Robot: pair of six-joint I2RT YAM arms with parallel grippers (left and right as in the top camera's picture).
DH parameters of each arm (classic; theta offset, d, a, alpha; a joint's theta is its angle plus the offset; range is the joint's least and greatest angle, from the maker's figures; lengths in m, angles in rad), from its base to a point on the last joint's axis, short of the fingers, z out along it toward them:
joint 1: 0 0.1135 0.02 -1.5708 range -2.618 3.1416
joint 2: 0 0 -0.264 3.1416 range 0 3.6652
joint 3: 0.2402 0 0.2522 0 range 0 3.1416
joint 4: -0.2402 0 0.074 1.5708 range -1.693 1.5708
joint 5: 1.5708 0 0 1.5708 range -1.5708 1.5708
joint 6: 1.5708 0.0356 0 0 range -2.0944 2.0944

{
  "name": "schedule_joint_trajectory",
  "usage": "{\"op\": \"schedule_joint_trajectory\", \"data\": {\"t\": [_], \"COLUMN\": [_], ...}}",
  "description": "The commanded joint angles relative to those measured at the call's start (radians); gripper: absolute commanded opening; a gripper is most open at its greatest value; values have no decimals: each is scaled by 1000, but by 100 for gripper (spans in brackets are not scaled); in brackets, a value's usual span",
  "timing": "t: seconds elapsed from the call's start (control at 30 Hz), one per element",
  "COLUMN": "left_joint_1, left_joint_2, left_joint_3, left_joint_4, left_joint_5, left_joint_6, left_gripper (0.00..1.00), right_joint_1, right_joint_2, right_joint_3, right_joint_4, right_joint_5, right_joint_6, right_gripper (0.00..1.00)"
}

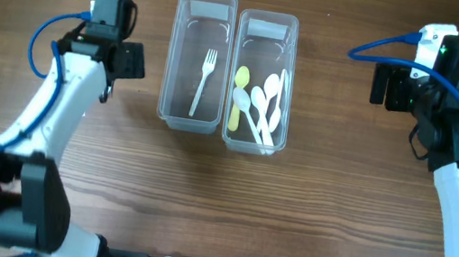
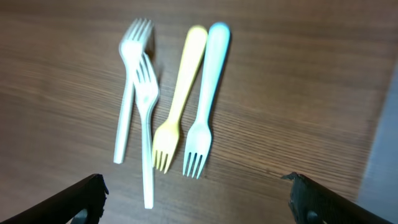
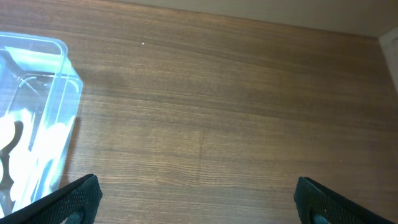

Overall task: Pack container
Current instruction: 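Grasp the light-blue fork with the left gripper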

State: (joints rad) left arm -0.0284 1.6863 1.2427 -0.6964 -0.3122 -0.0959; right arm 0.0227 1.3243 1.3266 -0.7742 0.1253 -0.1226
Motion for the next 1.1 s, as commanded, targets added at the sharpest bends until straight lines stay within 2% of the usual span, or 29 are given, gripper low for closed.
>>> {"op": "schedule_joint_trajectory", "data": {"t": [0.0, 0.1, 0.2, 0.5, 0.57, 0.67, 0.7, 1.07], "left_joint_1": [114, 194, 215, 216, 216, 216, 216, 216], "left_joint_2": [61, 78, 79, 205, 237, 269, 280, 303], "left_joint_3": [0, 0, 0, 0, 0, 0, 0, 0], "left_joint_4": [43, 73, 97, 167, 181, 216, 227, 294], "left_joint_5": [178, 369, 372, 384, 392, 420, 420, 421], "left_joint_6": [99, 296, 368, 377, 378, 377, 377, 364], "left_gripper": [99, 93, 89, 84, 79, 57, 54, 40], "right_joint_1": [-2, -2, -2, -2, -2, -2, -2, -2], "right_joint_2": [9, 9, 9, 9, 9, 9, 9, 9], "right_joint_3": [7, 7, 7, 6, 7, 6, 7, 6], "right_joint_4": [2, 2, 3, 2, 3, 3, 3, 3], "right_joint_5": [21, 21, 21, 21, 21, 21, 21, 21], "right_joint_6": [-9, -9, -9, -9, -9, -9, -9, -8], "right_gripper": [100, 100, 100, 100, 100, 100, 100, 100]}}
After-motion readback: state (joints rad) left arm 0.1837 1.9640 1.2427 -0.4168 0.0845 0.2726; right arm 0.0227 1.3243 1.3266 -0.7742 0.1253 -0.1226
